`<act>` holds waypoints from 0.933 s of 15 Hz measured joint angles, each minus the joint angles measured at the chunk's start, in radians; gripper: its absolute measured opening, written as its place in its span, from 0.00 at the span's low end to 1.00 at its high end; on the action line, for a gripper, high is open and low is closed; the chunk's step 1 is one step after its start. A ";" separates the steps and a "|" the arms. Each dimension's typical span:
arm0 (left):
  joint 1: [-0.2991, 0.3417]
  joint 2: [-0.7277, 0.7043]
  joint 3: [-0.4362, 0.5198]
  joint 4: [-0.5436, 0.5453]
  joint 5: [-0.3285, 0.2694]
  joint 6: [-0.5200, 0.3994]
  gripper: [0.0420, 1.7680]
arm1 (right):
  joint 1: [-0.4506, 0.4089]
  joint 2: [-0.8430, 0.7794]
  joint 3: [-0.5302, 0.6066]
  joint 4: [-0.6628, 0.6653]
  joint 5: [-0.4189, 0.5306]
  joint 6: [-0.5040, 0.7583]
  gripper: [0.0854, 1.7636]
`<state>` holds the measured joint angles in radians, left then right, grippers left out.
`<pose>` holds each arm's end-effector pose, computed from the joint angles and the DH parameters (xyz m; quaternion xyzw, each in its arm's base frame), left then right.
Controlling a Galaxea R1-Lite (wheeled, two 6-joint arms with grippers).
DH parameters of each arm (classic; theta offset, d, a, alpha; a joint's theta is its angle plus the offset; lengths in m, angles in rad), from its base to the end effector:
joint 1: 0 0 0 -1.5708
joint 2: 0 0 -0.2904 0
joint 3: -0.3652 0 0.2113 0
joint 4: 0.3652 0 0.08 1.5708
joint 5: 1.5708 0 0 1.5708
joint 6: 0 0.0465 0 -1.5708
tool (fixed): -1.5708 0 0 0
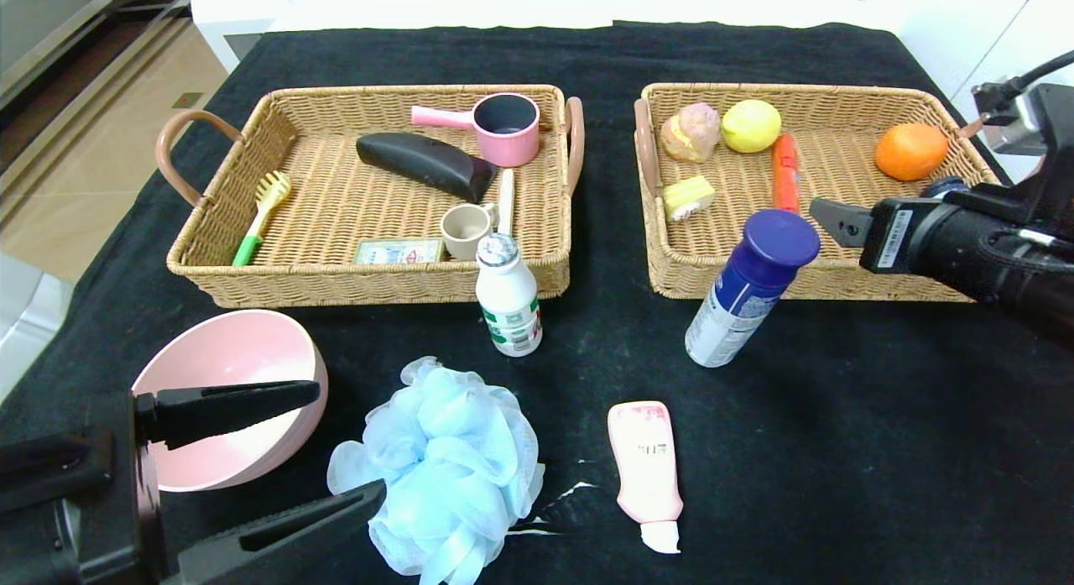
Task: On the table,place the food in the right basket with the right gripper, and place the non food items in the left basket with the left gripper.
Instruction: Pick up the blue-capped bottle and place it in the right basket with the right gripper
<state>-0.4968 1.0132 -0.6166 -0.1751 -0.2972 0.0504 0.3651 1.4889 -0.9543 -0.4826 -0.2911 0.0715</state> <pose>0.1508 -0.0973 0.2124 0.0341 0.1003 -0.3869 0.9160 0.2933 0.0978 0.2473 0.0273 0.0259 0.0361 0.9986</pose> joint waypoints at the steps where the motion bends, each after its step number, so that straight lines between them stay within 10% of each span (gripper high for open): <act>1: 0.000 0.000 0.000 0.000 0.001 0.000 0.97 | 0.001 -0.036 0.028 0.022 0.033 0.000 0.94; 14: 0.001 -0.001 0.000 -0.003 0.000 0.001 0.97 | 0.106 -0.314 0.262 0.208 0.338 -0.073 0.96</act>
<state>-0.4955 1.0117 -0.6170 -0.1785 -0.2972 0.0515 0.4709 1.1751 -0.6926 -0.2745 0.0470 -0.0017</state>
